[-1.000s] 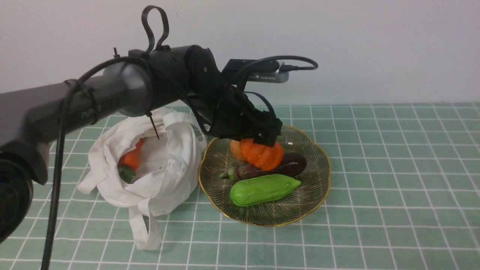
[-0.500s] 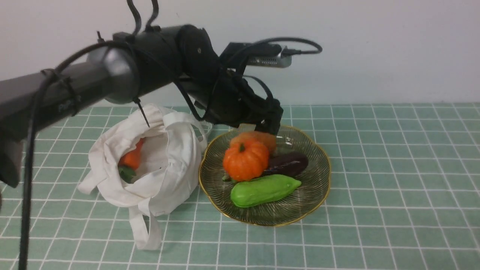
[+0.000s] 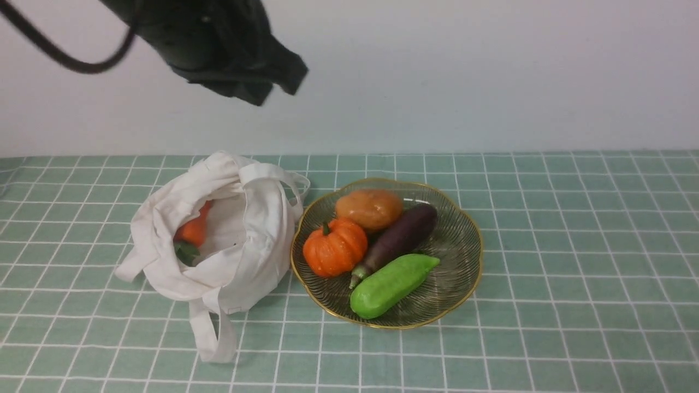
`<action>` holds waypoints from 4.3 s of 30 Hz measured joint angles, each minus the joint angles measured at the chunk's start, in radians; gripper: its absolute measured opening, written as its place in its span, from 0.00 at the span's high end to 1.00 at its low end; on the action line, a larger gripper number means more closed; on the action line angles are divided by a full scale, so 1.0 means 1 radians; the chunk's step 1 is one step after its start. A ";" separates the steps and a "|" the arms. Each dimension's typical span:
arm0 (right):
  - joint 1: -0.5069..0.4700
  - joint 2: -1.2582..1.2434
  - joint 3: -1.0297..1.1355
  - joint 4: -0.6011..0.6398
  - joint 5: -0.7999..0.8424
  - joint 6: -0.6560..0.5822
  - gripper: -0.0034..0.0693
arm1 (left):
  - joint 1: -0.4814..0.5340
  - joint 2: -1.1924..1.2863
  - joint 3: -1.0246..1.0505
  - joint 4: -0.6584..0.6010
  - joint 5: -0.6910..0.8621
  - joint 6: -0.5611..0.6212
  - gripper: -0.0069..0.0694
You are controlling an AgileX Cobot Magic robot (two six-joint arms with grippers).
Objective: Take vegetables from cloth bag on blue coffee tablecloth place on plate.
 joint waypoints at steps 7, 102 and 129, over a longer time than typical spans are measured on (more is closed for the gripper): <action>0.000 0.000 0.000 0.000 0.000 0.000 0.97 | 0.000 -0.245 0.224 0.040 0.010 -0.030 0.92; 0.000 0.000 0.000 0.000 0.000 0.000 0.97 | 0.437 -1.540 1.800 -0.072 -0.862 -0.099 0.92; 0.000 0.000 0.000 0.000 0.000 0.000 0.97 | 0.437 -1.540 1.800 -0.072 -0.861 -0.099 0.92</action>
